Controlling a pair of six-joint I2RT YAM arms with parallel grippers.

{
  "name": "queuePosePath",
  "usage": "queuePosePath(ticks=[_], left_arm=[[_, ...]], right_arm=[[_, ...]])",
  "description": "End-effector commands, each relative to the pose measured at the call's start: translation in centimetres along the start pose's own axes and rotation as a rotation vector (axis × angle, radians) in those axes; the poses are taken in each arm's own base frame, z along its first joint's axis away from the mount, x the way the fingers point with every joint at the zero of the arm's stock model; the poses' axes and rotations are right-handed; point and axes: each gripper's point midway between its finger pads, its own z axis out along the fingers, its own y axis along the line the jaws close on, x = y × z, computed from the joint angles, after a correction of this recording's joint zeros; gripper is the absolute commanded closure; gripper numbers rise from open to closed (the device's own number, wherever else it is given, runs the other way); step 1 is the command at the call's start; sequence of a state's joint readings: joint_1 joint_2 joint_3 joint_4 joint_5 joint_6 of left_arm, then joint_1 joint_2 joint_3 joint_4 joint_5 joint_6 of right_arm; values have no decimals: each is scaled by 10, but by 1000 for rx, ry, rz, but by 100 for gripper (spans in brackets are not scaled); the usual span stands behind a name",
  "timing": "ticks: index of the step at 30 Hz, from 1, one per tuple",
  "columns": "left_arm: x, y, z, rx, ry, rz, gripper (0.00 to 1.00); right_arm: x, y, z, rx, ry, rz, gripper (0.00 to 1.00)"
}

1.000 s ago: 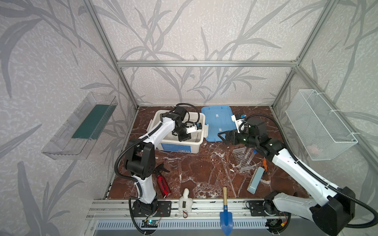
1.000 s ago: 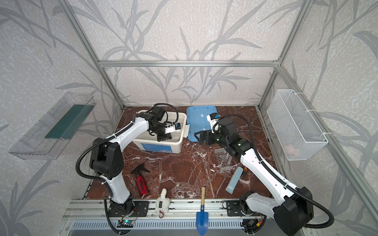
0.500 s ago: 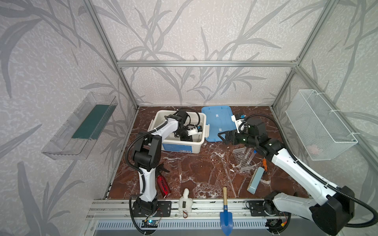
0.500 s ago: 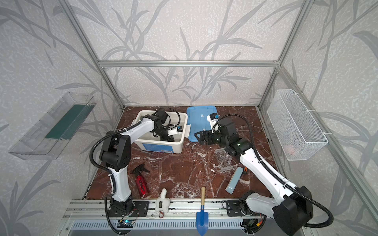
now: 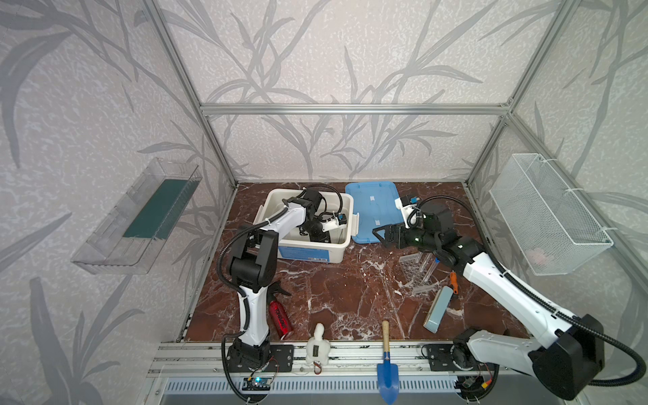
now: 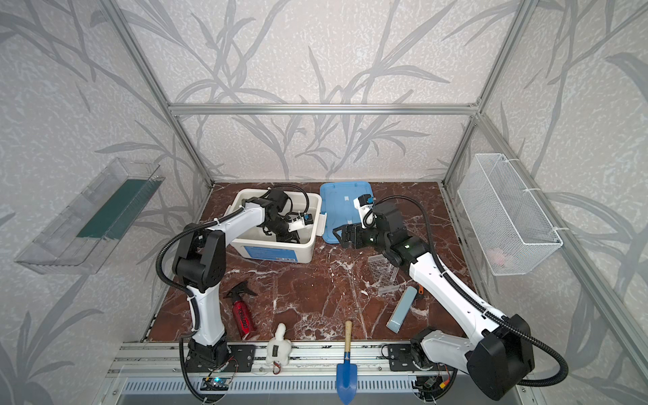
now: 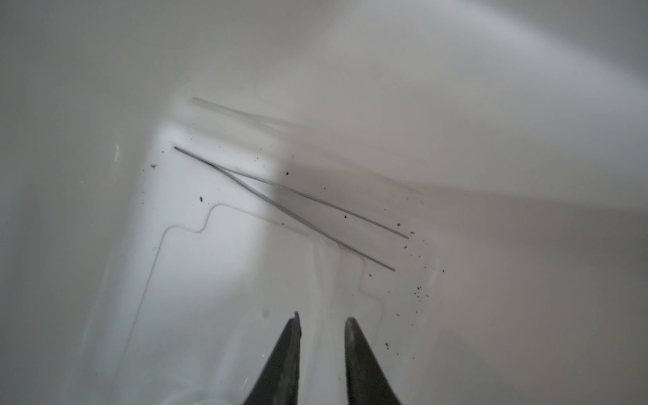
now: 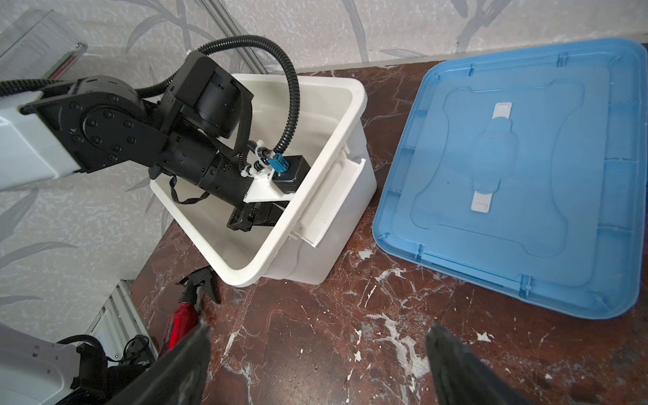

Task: Organize the chemistry lab equipment
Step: 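Open the left gripper to release the pipette inside the white bin, then raise the left gripper from the bin while the right gripper reaches the blue lid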

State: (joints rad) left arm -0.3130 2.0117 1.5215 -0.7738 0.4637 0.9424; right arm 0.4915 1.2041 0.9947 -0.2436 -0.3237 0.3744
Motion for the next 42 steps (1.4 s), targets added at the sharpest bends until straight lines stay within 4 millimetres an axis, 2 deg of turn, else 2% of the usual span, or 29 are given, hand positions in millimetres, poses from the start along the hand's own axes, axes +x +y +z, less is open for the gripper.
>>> queuePosePath(ticks=[1,10,11,14,19,22,24,29,34,38,40,42], left_arm=[[-5,3,-16,-28,-6,2,67],[-16,6,-39,-88,-32,3,49],[-15,6,-41,-91,-27,5,38],[-13,3,-42,-73,-11,5,37],[-17,20,-54,-185,-24,3,35],[-31,28,-81,-270,-80,16,34],[-43,30,-106,-345,-136,31,34],[-68,25,-158,-520,-306,57,32],[-90,14,-205,-576,-491,-66,26],[-111,10,-250,-577,-682,-311,4],[-111,18,-273,-587,-783,-578,1],[-120,4,-282,-472,-844,-702,1]], right_arm=[[-7,5,0,-13,-17,-13,6],[-15,9,-1,-17,-16,-27,6],[-16,10,-1,-19,-16,-28,6],[-18,11,-2,-21,-20,-29,6],[-20,12,-3,-20,-21,-32,6],[-22,12,-4,-12,-17,-47,6],[-27,9,-5,1,-18,-53,5],[-47,1,-14,35,-38,-56,0],[-63,-27,-16,114,12,-7,1],[-69,-62,-14,205,70,9,1],[-68,-84,-12,296,103,-12,1],[-66,-105,-6,329,134,20,3]])
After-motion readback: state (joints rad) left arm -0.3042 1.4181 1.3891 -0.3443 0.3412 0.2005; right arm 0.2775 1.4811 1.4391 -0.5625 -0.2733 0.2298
